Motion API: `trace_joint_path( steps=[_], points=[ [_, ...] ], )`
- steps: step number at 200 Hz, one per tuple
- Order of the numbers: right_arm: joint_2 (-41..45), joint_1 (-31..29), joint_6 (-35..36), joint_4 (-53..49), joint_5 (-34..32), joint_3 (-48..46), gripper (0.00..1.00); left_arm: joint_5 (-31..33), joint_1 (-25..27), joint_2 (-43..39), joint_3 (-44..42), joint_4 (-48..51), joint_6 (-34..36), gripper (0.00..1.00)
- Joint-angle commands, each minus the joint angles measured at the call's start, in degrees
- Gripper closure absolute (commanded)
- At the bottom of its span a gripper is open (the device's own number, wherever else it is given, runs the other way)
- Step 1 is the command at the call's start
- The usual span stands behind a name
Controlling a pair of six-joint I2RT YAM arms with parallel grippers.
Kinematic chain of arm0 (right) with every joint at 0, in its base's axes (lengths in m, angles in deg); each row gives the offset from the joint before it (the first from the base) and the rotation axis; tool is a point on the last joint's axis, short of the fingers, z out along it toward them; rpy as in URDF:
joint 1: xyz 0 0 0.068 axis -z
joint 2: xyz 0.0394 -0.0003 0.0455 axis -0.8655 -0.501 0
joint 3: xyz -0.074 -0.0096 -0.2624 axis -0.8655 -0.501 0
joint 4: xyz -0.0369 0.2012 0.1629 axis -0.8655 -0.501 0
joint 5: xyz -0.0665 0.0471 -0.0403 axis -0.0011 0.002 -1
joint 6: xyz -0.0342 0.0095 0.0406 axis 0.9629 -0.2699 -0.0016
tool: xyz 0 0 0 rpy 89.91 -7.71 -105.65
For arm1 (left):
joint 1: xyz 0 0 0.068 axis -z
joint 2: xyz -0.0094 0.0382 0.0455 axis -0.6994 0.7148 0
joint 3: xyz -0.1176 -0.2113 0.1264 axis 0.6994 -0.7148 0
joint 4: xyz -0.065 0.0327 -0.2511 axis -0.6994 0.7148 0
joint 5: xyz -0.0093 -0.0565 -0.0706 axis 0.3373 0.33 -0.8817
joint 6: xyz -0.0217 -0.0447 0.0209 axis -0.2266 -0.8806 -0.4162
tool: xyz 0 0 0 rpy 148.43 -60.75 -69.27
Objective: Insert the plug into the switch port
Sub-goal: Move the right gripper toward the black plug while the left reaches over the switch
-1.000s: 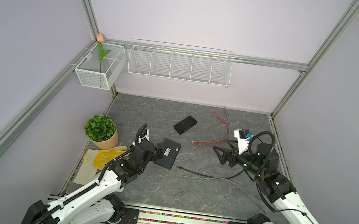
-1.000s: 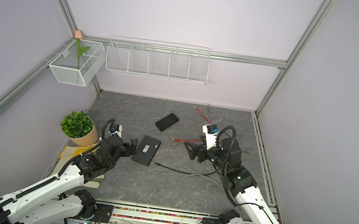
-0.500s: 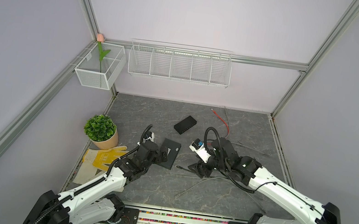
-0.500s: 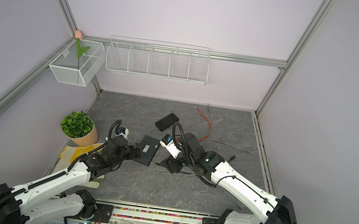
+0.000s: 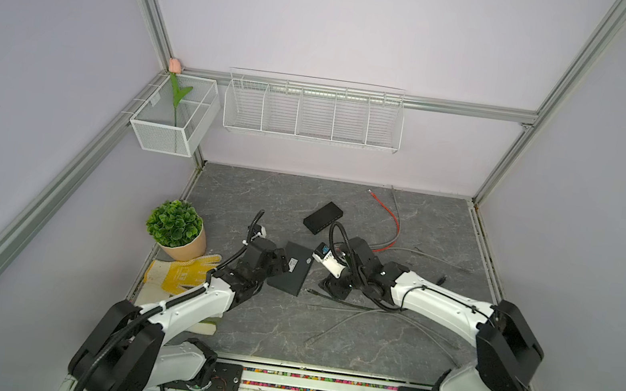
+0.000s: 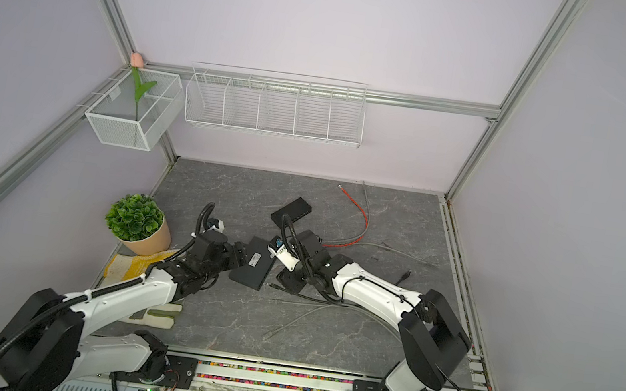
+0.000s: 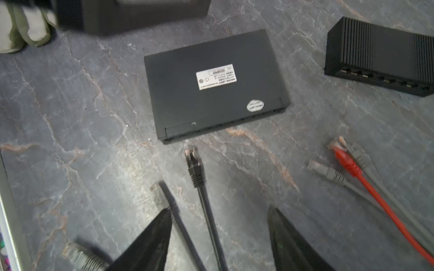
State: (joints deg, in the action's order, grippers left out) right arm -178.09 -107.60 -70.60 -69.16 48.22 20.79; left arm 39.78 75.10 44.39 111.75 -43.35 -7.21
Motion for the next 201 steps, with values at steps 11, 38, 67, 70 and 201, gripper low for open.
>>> trace_joint_path(
  steps=[11, 38, 67, 70, 201],
  points=[
    [-7.5, 6.2, 6.0, -5.2, 10.6, 11.4, 0.31, 0.2, -0.8, 8.7, 8.6, 0.0, -1.3, 0.21],
    [-10.0, 7.0, 7.7, -8.7, 10.4, 13.8, 0.33, 0.3, -1.0, 14.4, 14.0, 3.3, -1.3, 0.22],
    [-8.7, 6.9, 5.8, -7.1, 10.0, 10.0, 0.39, -3.2, -1.0, 15.0, 12.5, 0.4, -1.9, 0.24],
    [-8.5, 6.8, 5.7, -7.2, 9.9, 9.6, 0.4, -3.4, -1.0, 14.7, 12.3, 0.4, -1.7, 0.24],
    [-5.3, -3.3, 6.7, -10.6, 4.7, 2.8, 0.57, -4.5, 2.6, 4.0, -4.5, -7.3, -5.6, 0.27]
  ],
)
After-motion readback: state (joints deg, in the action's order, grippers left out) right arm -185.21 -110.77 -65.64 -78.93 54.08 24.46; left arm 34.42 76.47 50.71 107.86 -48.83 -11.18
